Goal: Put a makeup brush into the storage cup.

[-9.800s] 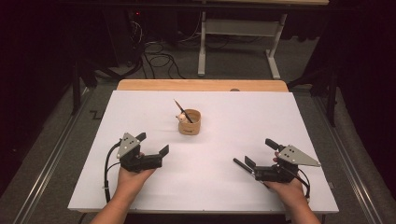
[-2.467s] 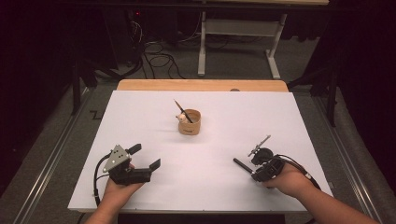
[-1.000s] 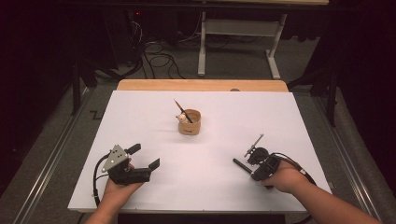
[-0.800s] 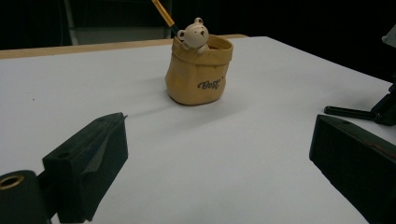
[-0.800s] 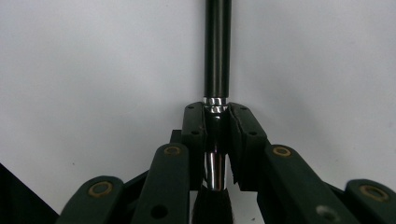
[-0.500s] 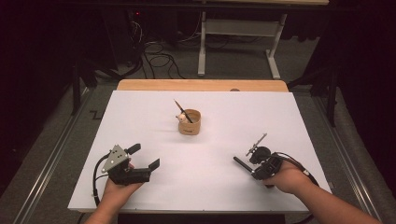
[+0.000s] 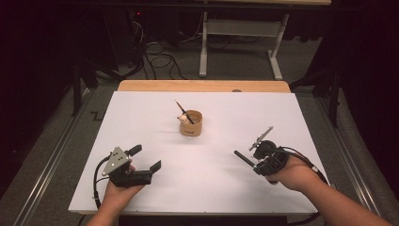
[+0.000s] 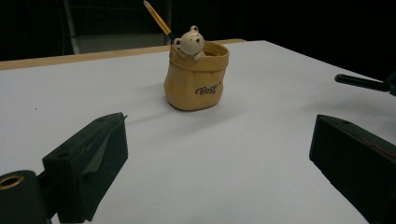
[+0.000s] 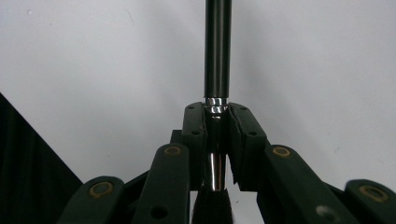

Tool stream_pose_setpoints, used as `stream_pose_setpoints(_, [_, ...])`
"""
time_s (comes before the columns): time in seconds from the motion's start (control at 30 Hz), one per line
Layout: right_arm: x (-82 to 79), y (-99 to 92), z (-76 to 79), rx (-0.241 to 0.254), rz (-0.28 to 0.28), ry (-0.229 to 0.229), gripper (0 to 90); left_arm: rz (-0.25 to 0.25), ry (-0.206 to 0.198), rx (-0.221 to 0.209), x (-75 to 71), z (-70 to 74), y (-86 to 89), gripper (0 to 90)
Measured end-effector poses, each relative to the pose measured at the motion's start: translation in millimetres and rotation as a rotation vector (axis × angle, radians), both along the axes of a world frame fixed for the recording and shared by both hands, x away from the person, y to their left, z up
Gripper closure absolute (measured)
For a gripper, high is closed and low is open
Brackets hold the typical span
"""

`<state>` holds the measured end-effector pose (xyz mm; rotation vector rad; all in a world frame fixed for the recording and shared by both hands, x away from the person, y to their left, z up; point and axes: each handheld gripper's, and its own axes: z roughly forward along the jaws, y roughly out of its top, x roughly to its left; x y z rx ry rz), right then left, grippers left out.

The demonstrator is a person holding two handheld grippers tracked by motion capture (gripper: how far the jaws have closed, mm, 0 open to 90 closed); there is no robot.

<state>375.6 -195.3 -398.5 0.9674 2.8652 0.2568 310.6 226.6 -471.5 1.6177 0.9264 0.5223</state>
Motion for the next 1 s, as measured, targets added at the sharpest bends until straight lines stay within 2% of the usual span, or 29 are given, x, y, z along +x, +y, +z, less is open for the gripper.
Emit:
stream_pose_setpoints(0.2, [-0.6,1.4,2.7,-0.009,0.014,0.014,79.3,0.000,-0.001,0.000,0.0,0.0,-0.1,5.3])
stream_pose_setpoints(0.37, [-0.3,2.8,3.9,-0.010,0.033,0.007,79.3,-0.002,-0.004,0.000,0.4,-0.6,-1.1,5.3])
stream_pose_setpoints(0.5, [-1.2,5.0,6.4,-0.012,0.023,0.016,79.3,-0.003,-0.007,-0.001,0.1,-0.6,-1.5,5.3])
stream_pose_setpoints(0.53, [-0.7,4.4,6.0,-0.013,0.038,0.005,79.3,-0.003,-0.007,0.002,0.1,-0.5,-1.3,5.3])
stream_pose_setpoints(1.0, [-0.5,15.9,12.5,-0.018,0.073,0.004,79.3,-0.002,-0.013,0.005,-0.4,-0.1,-2.0,5.4])
